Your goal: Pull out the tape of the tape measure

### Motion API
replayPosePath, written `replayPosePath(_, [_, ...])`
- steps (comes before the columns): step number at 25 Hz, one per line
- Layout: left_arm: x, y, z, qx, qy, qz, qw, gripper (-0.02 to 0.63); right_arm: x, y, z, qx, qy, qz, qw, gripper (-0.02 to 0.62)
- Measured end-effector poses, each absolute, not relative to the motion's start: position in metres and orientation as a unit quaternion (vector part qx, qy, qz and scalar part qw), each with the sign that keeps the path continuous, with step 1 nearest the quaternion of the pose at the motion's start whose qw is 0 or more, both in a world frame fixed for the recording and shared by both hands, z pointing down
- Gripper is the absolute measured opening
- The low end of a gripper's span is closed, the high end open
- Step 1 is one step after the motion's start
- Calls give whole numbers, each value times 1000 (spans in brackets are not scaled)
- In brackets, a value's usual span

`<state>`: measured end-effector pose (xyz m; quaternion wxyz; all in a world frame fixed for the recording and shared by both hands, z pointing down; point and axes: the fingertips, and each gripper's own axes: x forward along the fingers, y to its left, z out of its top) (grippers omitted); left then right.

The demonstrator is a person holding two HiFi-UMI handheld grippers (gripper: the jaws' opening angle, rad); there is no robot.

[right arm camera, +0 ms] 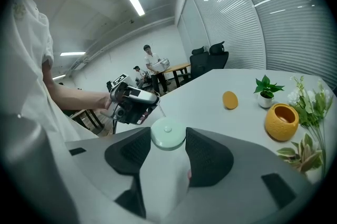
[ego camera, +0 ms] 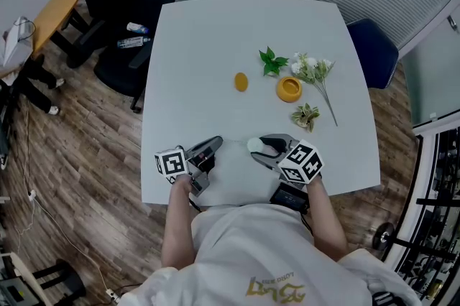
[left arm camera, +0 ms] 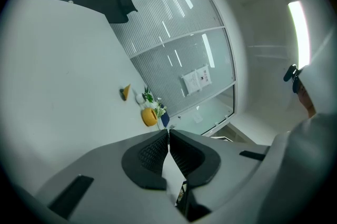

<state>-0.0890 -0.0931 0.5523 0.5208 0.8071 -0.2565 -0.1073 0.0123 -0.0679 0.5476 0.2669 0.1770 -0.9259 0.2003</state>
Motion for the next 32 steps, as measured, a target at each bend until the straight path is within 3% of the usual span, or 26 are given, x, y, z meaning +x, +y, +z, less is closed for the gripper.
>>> replayPosePath(32, [-110,-97,565,796,-292,-109,519,11,38,-69,565,193,-914,218,284,224])
